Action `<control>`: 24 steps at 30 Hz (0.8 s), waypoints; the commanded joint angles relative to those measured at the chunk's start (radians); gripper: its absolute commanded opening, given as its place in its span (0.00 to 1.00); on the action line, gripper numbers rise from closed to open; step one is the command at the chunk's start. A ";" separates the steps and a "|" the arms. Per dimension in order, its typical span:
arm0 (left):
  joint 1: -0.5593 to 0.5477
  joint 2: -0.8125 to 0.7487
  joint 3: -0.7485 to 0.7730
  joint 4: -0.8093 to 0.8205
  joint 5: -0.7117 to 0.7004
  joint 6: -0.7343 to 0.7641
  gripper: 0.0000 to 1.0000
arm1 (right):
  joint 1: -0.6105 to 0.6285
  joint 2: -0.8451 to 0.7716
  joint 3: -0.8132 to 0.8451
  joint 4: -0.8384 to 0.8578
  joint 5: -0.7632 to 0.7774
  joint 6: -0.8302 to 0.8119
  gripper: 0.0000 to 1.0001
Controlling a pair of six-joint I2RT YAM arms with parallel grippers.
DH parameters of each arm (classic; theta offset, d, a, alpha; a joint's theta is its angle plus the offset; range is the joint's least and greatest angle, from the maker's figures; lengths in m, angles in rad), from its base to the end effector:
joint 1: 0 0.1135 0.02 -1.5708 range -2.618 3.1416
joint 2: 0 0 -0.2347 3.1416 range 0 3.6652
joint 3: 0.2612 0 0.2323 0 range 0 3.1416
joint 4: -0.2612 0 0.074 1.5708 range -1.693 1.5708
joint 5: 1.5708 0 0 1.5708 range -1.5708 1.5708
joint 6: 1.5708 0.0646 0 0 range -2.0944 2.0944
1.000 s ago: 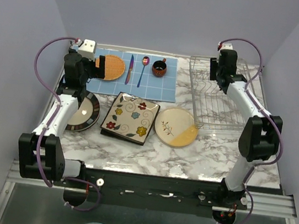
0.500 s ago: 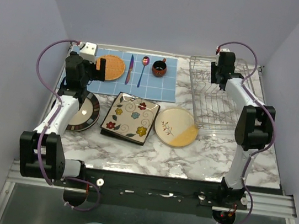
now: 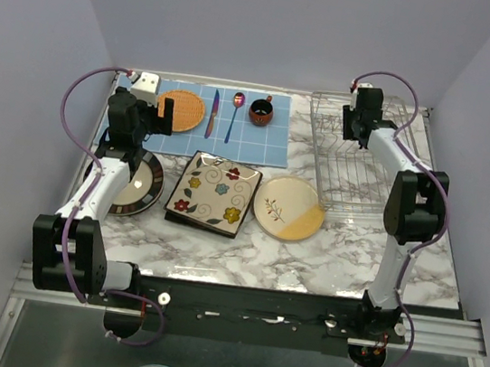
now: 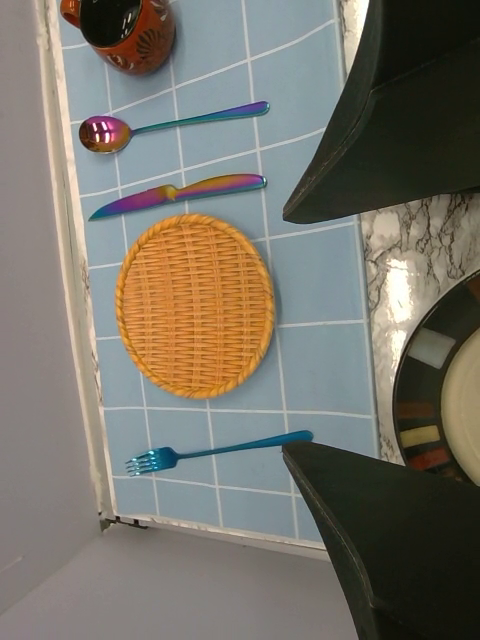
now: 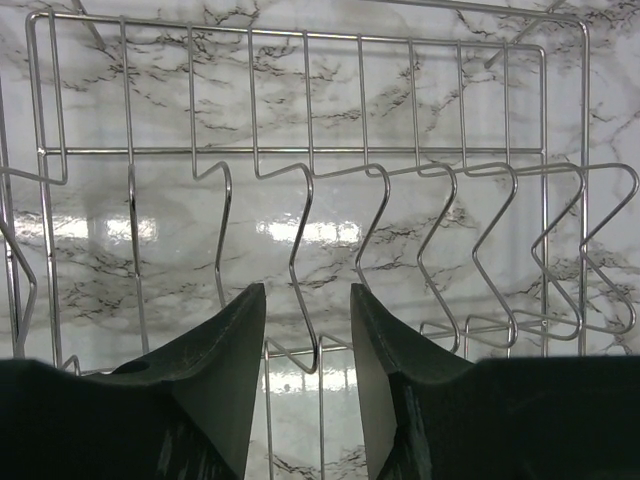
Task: Unload the plates from the dish rack
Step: Reset both arms
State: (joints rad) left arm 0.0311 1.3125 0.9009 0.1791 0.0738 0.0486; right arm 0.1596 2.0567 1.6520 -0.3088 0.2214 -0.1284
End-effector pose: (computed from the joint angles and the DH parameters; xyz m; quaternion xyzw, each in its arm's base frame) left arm 0.3244 0.0053 0.2737 0.0297 0.7836 -0.0042 0.6206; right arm 0.4595 0.0596 0.1981 -0.0843 0.9012 -0.0940 0.4146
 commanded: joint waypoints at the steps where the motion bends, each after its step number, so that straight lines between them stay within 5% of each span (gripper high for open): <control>1: -0.005 -0.018 -0.013 0.034 -0.029 0.013 0.99 | -0.005 0.055 0.041 -0.053 -0.024 0.021 0.46; 10: -0.003 -0.039 -0.031 0.042 -0.039 0.039 0.99 | -0.008 0.097 0.107 -0.116 -0.066 0.052 0.33; 13: -0.003 -0.035 -0.028 0.037 -0.034 0.034 0.99 | -0.009 0.117 0.137 -0.151 -0.077 0.052 0.16; 14: -0.003 -0.032 -0.025 0.037 -0.035 0.033 0.99 | -0.008 0.121 0.153 -0.167 -0.076 0.055 0.01; 24: -0.003 -0.029 -0.023 0.040 -0.032 0.030 0.99 | -0.063 0.118 0.178 -0.181 -0.076 0.059 0.01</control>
State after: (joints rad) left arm 0.0311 1.3003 0.8783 0.1864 0.0593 0.0711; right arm 0.1272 2.1597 1.7927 -0.4732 0.1390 -0.0956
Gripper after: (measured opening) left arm 0.988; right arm 0.019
